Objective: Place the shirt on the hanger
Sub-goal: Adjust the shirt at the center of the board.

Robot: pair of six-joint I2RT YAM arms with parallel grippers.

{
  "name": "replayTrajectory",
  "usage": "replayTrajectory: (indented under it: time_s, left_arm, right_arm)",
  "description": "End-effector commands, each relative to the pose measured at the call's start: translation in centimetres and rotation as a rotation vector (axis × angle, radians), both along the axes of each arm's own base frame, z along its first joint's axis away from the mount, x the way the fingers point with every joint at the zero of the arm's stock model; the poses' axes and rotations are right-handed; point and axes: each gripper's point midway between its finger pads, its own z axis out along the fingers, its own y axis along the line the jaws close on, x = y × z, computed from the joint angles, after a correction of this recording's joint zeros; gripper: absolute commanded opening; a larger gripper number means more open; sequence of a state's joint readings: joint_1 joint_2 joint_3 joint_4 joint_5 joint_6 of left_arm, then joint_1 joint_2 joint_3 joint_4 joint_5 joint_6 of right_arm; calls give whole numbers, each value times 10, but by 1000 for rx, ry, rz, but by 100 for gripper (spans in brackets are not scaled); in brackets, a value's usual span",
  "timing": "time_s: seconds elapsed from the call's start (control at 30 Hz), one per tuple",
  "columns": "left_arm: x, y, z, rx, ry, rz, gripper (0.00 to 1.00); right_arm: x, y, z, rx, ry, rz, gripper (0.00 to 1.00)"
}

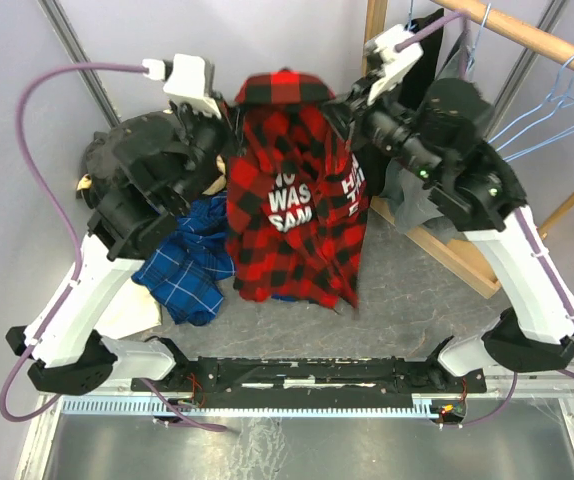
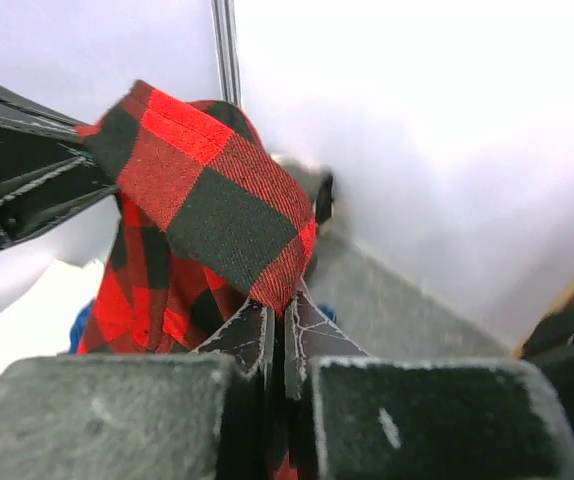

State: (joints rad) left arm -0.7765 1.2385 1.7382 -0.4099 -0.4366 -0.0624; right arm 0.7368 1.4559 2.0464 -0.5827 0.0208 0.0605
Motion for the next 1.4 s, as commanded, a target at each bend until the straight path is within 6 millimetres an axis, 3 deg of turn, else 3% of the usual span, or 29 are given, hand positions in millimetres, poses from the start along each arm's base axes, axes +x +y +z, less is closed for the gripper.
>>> replayTrajectory:
  time_s: [0.0, 0.13, 0.27, 0.5, 0.67, 0.77, 0.83, 0.9, 1.0, 1.03, 1.17, 1.27, 1.37]
  left_arm:
    - [-16, 22, 100, -37, -219, 16, 3]
    - [-28, 22, 150, -100, -322, -28, 3]
    - [-42, 24, 173, -143, -378, -69, 3]
    - [-46, 32, 161, -139, -343, -56, 3]
    - [-55, 45, 163, -145, -333, -37, 3]
    - [-50, 48, 146, -117, -278, -10, 3]
    - [-39, 43, 113, -62, -189, 13, 3]
    - [-25, 34, 62, 13, -68, 29, 3]
    - [-19, 28, -21, 88, 93, 36, 3]
    - [-18, 25, -50, 106, 145, 31, 3]
    - [-18, 14, -170, 194, 370, 22, 3]
    - [-17, 10, -239, 255, 502, 30, 3]
    - [-5, 14, -291, 278, 605, 54, 3]
  right_arm:
    - [-28, -49, 117, 176, -292, -93, 0]
    - [-42, -63, 159, 242, -389, -107, 0]
    - [-54, -78, 183, 286, -452, -125, 0]
    - [-65, -89, 180, 266, -449, -129, 0]
    - [-75, -94, 183, 277, -451, -112, 0]
    - [-68, -92, 169, 247, -401, -128, 0]
    - [-53, -81, 138, 175, -316, -134, 0]
    - [-36, -67, 94, 101, -214, -137, 0]
    - [-14, -42, 11, 22, -27, -123, 0]
    - [-6, -33, -29, -19, 55, -121, 0]
    - [11, -11, -131, -125, 277, -124, 0]
    - [22, 1, -198, -206, 418, -121, 0]
    - [34, 9, -251, -258, 517, -115, 5]
